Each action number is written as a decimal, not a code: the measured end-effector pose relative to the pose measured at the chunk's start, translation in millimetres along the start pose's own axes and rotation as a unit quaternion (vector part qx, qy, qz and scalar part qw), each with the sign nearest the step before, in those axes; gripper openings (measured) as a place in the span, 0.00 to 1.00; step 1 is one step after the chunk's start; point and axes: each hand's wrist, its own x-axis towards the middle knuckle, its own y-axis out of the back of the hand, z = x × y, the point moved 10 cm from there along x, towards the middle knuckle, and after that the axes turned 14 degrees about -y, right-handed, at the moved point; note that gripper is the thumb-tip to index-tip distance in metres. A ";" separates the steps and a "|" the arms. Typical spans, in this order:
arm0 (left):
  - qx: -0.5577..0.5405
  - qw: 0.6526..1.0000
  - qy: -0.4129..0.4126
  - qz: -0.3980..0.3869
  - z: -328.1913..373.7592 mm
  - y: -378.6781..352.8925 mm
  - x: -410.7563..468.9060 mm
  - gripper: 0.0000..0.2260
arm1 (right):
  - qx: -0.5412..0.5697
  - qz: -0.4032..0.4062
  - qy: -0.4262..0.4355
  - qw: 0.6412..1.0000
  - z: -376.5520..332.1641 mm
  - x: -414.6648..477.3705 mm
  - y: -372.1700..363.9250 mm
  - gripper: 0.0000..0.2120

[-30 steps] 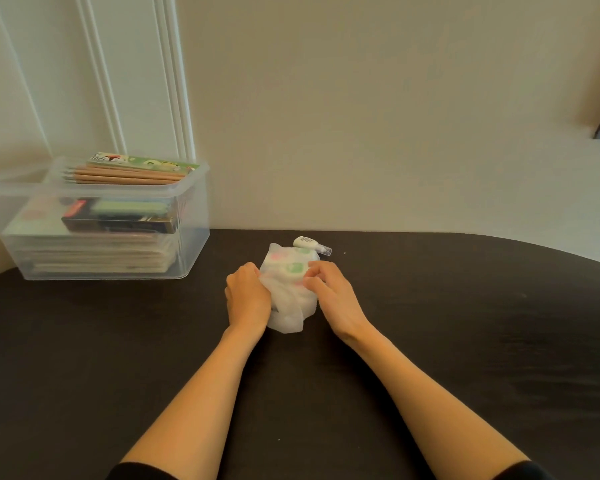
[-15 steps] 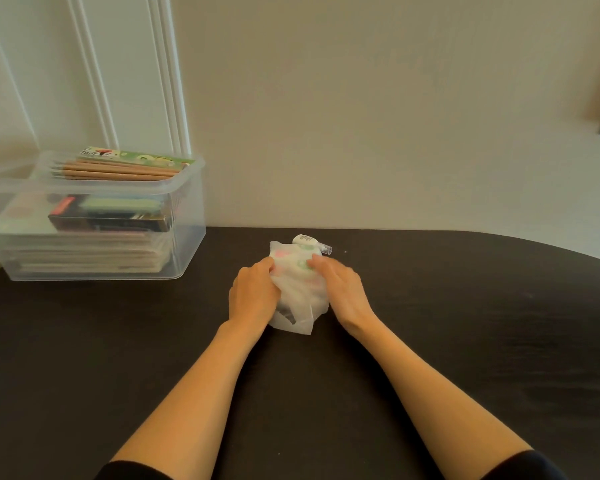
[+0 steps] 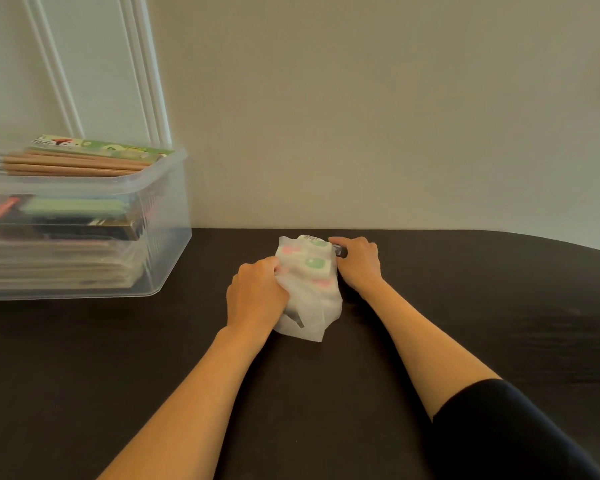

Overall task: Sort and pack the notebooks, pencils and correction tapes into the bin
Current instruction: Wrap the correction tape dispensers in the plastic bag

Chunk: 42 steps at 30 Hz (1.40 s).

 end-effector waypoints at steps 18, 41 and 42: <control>-0.045 0.998 0.033 -0.020 -1.7 -6.9 -0.5 0.10 | 0.310 0.072 -0.166 0.933 47.6 -6.2 40.9 0.06; -0.153 0.988 0.018 -0.009 58.9 13.9 -72.4 0.15 | 0.360 -0.027 -0.050 0.931 41.0 -161.8 102.9 0.06; -0.140 0.990 0.014 -0.003 59.4 16.5 -73.0 0.15 | 0.367 -0.006 -0.051 0.929 41.0 -163.8 103.3 0.06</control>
